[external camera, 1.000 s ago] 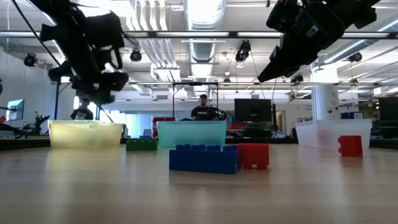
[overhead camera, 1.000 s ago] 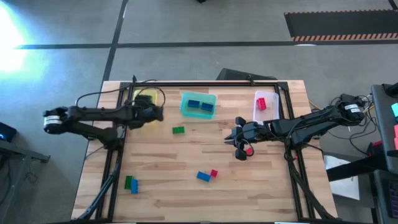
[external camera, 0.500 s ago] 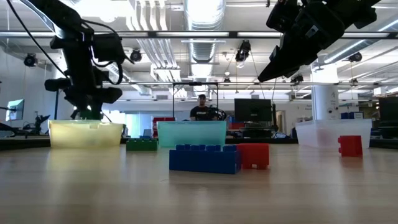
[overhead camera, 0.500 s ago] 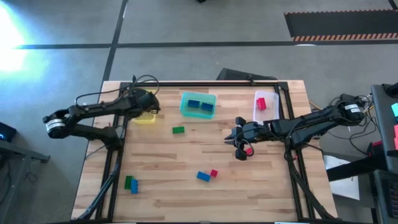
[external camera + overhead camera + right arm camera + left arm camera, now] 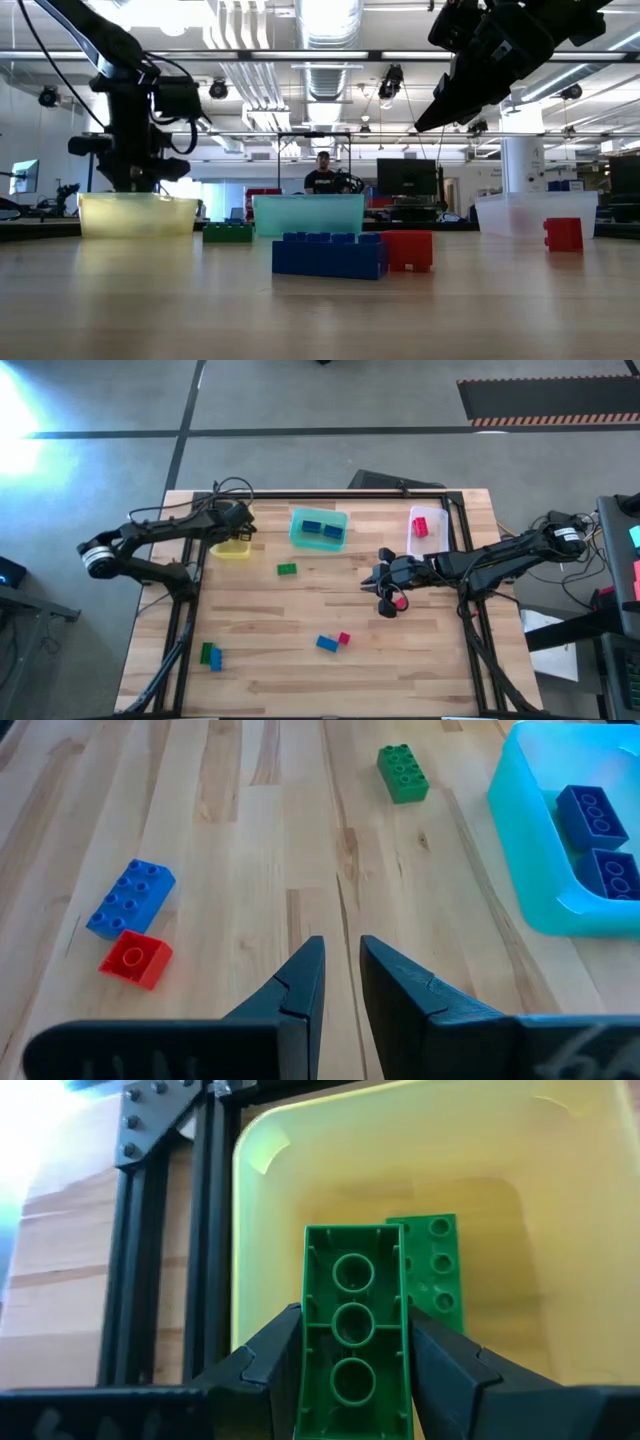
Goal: Sort & place blocks by color
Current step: Put the green game piece into the yellow bin, then put the blue game piece into the green bin
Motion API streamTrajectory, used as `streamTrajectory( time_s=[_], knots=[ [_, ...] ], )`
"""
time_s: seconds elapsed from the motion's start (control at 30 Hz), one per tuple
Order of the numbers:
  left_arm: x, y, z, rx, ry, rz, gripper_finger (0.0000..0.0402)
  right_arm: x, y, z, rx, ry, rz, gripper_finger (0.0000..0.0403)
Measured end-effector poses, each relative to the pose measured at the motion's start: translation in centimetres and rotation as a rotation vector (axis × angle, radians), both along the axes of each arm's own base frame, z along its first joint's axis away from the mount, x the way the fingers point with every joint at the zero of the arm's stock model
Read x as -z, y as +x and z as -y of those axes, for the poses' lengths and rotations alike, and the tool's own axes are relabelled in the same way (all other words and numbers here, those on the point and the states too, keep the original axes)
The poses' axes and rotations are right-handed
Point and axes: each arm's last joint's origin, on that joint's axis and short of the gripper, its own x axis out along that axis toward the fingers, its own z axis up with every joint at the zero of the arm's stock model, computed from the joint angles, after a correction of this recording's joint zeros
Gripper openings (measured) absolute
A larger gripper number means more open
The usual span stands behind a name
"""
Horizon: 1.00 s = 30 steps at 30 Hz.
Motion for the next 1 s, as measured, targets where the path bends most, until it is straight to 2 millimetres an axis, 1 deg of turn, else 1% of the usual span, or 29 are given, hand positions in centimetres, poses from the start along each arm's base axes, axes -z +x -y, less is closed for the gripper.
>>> streamTrajectory(
  time_s=[0.13, 0.33, 0.47, 0.63, 0.77, 1.0],
  knots=[
    [0.3, 0.1, -0.2, -0.008, 0.004, -0.019, 0.0137, 0.0, 0.0, 0.0, 0.0, 0.0, 0.0, 0.0057],
    [0.6, 0.2, -0.3, -0.014, 0.014, -0.038, 0.0176, 0.0, 0.0, 0.0, 0.0, 0.001, 0.004, 0.0057],
    [0.6, 0.3, -0.4, -0.014, 0.02, -0.033, 0.0191, 0.0, 0.0, 0.0, 0.0, 0.001, 0.006, 0.0057],
    [0.5, 0.3, -0.3, -0.011, 0.024, -0.03, 0.0194, 0.0, 0.0, 0.0, 0.0, 0.001, 0.006, 0.0057],
    [0.3, 0.6, 0.1, 0.023, -0.011, 0.019, 0.0194, 0.0, 0.0, 0.0, 0.001, 0.002, 0.006, 0.0057],
    [-1.2, 1.5, 1.2, 0.155, -0.063, 0.113, 0.0195, 0.0, 0.0, 0.0, 0.002, 0.003, 0.006, 0.0057]
  ],
)
